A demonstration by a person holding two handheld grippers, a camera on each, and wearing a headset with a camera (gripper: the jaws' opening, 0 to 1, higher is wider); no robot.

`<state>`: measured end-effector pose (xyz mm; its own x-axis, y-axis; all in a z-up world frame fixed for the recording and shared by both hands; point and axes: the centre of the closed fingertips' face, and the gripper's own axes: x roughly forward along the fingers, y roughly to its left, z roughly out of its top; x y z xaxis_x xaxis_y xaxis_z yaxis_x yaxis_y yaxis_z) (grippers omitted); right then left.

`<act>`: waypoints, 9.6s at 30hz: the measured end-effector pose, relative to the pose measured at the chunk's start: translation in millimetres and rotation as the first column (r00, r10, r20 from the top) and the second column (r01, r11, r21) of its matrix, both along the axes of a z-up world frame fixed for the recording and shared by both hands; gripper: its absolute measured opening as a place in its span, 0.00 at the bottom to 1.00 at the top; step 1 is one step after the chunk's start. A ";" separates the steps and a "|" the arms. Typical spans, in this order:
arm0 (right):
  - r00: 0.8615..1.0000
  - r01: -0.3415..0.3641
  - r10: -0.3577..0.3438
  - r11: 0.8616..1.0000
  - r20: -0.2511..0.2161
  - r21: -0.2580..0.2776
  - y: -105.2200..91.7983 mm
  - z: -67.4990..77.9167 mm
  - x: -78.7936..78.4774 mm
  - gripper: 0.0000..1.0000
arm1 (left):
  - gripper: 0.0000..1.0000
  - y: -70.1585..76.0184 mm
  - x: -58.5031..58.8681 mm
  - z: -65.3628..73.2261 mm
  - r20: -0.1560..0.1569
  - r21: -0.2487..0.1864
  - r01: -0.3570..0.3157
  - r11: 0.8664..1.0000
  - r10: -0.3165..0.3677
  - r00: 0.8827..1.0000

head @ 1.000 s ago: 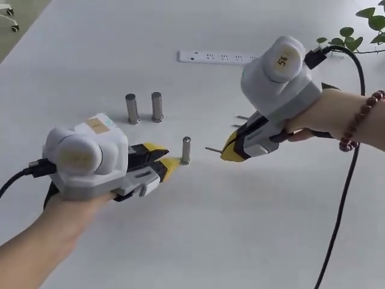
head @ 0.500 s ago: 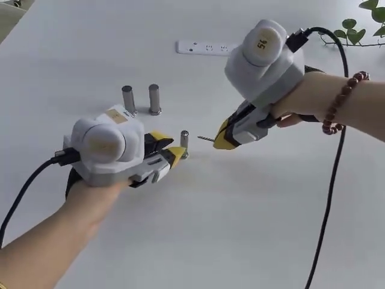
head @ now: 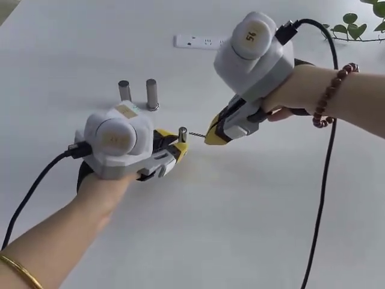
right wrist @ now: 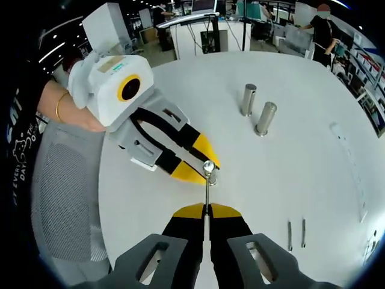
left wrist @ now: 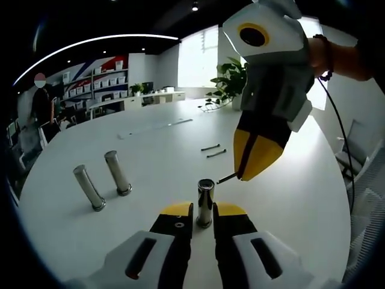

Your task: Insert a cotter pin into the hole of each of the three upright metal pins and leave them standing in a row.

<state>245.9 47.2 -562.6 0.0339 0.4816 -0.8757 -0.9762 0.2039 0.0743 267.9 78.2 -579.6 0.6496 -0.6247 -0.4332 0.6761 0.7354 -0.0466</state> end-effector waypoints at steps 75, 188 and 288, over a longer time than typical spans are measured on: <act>0.985 -0.124 0.127 0.992 0.114 -0.033 16.7 2.1 7.1 0.00 | 0.07 -5.2 4.7 -4.0 0.031 -0.031 -0.052 0.998 0.053 0.998; 0.995 -0.042 0.026 0.985 0.097 0.165 76.0 14.3 22.2 0.13 | 0.32 60.6 16.8 7.2 -0.047 -0.095 -0.213 0.972 0.210 0.977; 0.875 0.355 -0.462 0.817 0.146 0.455 54.2 14.3 103.4 0.08 | 0.99 71.6 -45.1 68.1 0.041 -0.099 -0.087 0.991 0.092 0.995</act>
<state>349.3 101.4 -548.3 0.4888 0.6808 -0.5455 -0.8061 0.5915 0.0158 222.8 149.9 -511.5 0.7224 -0.6010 -0.3419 0.6108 0.7864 -0.0917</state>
